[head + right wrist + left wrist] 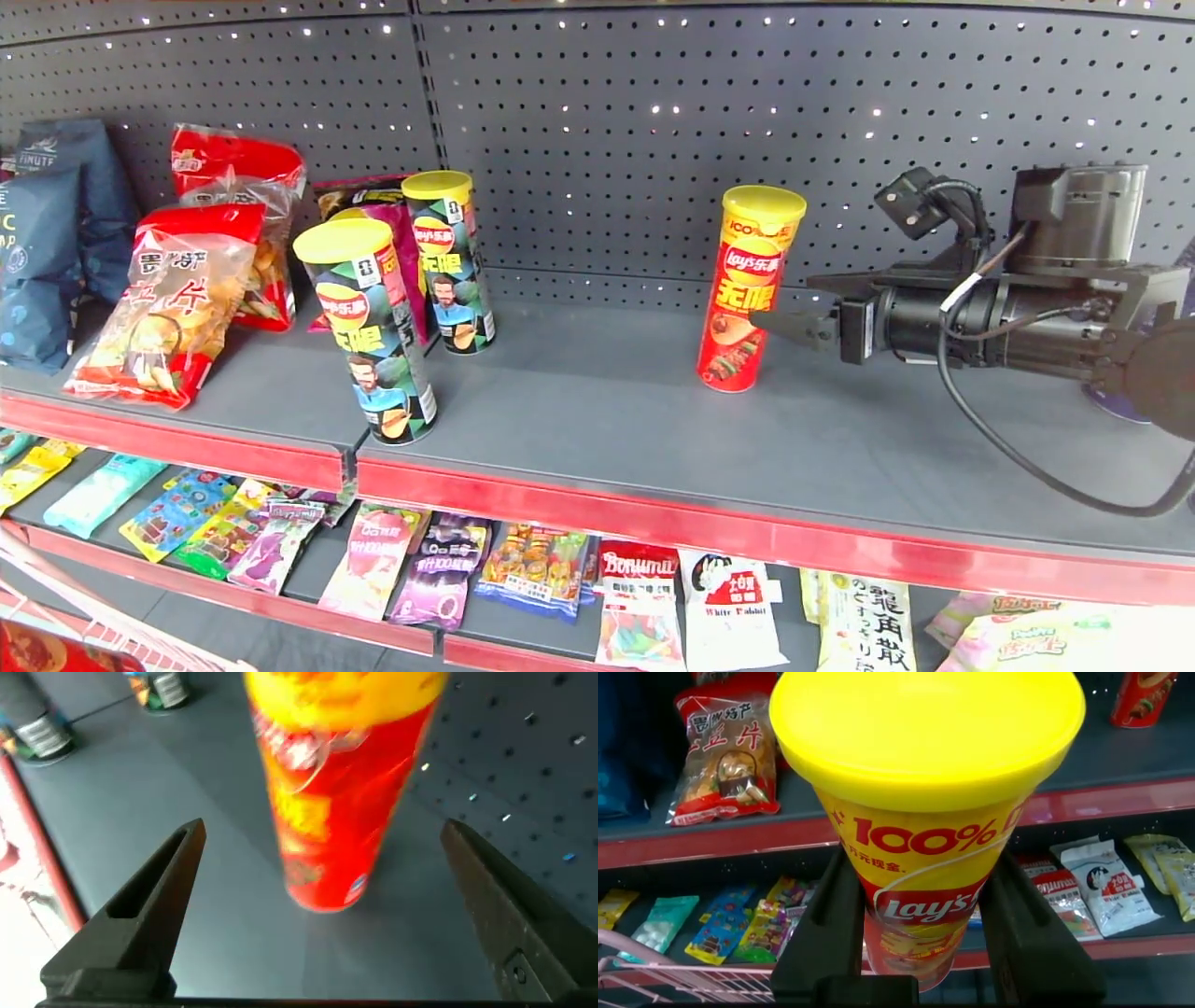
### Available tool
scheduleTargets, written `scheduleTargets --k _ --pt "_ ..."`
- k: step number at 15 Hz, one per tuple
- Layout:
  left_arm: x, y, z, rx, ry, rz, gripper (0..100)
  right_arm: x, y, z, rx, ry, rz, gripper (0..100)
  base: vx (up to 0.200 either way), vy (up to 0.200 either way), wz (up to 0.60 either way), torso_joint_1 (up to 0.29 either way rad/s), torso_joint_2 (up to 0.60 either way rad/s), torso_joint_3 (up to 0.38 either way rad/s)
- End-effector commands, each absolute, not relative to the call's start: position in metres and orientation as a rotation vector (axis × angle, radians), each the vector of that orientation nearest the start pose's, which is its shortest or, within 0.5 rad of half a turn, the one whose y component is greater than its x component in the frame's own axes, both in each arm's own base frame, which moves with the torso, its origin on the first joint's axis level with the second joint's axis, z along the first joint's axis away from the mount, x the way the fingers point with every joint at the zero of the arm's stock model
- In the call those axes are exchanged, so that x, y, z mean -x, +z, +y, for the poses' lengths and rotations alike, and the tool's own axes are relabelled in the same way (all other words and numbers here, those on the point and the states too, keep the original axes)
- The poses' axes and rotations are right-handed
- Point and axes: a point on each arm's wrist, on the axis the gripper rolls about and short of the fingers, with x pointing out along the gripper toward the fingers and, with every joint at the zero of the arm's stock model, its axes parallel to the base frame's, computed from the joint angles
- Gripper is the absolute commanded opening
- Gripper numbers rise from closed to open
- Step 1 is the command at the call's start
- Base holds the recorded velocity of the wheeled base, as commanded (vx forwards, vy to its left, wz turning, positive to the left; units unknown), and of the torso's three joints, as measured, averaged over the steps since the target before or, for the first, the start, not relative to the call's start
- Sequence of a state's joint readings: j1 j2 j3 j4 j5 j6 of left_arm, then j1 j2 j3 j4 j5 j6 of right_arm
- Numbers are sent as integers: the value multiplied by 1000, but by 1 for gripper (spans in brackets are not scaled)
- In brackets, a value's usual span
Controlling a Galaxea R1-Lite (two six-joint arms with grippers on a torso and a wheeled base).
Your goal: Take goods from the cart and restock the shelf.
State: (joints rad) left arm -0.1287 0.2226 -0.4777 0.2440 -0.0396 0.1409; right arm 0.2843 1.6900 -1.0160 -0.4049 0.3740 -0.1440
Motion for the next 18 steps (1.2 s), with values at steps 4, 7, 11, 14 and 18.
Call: scheduleTargets --k 4,7,11,14,18 --pt "40 186 4 -146 -167 -26 0 -319 227 102 123 702 194 100 0 0 0 0 0 0" --pt "40 186 4 -146 -167 -26 0 -324 228 108 124 717 187 100 0 0 0 0 0 0" --pt "39 184 4 -147 -168 -20 0 -342 232 115 126 718 158 100 0 0 0 0 0 0" --pt "39 184 4 -147 -168 -14 0 -345 230 123 128 729 160 100 0 0 0 0 0 0" --pt "39 183 4 -147 -168 -14 0 -348 224 130 132 721 175 100 0 0 0 0 0 0"
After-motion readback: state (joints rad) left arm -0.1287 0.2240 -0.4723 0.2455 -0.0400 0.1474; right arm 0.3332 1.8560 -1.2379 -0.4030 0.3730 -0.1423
